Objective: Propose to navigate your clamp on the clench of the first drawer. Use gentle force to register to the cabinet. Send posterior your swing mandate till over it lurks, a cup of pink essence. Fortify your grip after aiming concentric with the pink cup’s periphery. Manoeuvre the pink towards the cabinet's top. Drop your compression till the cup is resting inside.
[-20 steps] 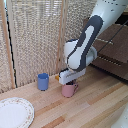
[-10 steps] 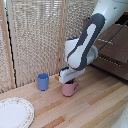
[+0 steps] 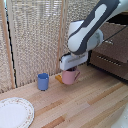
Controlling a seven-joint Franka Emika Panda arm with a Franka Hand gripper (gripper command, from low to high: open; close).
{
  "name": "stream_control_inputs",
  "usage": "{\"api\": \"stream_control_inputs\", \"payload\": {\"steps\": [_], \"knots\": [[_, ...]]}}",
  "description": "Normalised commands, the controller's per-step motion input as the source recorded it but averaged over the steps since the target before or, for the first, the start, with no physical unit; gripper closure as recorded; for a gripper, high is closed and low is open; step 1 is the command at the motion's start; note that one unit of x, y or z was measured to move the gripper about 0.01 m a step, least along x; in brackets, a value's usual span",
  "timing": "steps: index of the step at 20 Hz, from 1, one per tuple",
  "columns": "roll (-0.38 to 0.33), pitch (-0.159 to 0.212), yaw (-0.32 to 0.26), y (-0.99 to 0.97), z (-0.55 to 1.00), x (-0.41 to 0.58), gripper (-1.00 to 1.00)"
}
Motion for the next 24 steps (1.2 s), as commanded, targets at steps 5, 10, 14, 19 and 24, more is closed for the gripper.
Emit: {"api": "stream_control_inputs", "payload": {"steps": [5,10,14,19,24], "knots": [[-0.101,0.0,-0.294,0.09,0.75,0.159,1.0],[-0.099,0.0,-0.312,0.04,0.77,0.119,1.0],[-0.128,0.002,-0.306,0.02,0.8,0.178,1.0],[-0.132,0.0,-0.295,0.06,0.77,0.178,1.0],[-0.162,0.008,-0.277,0.04,0.79,0.266,1.0]]}}
